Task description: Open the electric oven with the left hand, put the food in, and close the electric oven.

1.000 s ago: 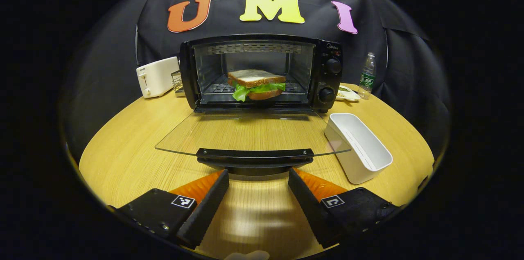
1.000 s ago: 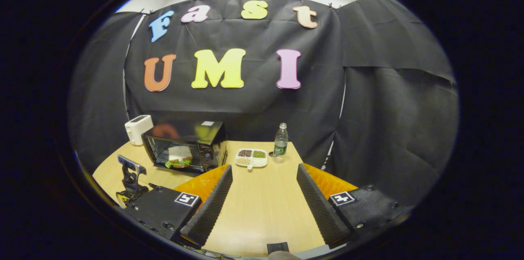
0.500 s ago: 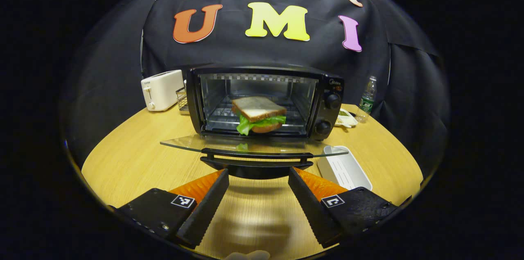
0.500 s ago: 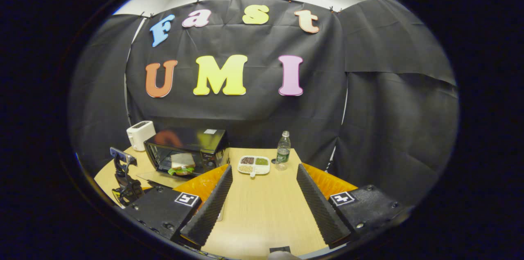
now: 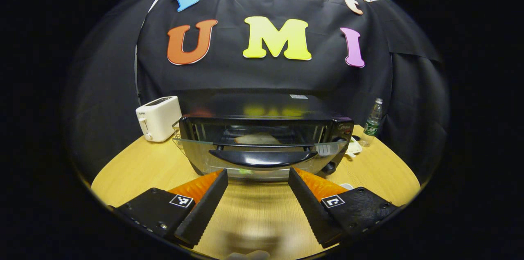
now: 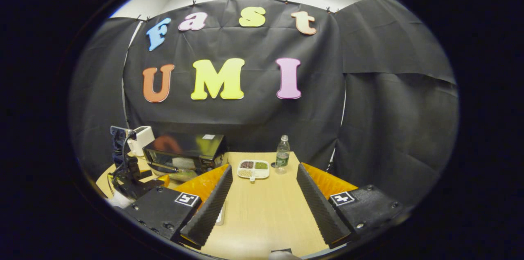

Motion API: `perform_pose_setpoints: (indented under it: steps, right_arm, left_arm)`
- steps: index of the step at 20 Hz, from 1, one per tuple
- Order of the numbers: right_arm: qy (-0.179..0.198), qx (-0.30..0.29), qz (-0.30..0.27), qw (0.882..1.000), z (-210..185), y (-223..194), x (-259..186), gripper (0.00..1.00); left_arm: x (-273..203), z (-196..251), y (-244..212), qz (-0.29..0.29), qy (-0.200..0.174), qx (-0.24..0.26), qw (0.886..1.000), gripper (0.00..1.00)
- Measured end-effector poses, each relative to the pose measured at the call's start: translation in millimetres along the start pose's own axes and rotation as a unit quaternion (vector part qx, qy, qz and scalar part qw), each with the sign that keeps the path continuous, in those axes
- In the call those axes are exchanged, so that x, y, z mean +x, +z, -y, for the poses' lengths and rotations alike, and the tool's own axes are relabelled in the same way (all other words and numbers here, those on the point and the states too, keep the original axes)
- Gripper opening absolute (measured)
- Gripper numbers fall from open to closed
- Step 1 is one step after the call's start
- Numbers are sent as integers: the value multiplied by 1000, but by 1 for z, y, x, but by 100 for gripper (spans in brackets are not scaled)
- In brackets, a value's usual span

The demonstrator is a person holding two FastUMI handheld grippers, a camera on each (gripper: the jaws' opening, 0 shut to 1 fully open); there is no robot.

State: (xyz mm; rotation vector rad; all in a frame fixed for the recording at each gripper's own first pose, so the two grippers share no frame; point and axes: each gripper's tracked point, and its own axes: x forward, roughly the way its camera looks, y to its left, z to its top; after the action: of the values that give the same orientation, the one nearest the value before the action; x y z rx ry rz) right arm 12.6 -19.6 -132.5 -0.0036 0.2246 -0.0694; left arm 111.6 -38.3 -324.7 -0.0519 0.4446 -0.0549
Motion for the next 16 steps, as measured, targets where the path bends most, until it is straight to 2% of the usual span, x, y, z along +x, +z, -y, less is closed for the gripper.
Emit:
perform_pose_setpoints:
  steps: [8, 9, 16]
  right_arm:
    - [4, -2, 11, 1000, -7, 14, -2, 100]
    - [6, -1, 15, 1000, -10, 18, -4, 98]
    - [20, -3, 44, 999, -31, 48, -15, 97]
  left_arm:
    - [-24, -3, 15, 15, -5, 22, 1000, 98]
    - [-32, -4, 20, 17, -4, 27, 999, 98]
    - [-110, -12, 105, 91, -2, 27, 995, 97]
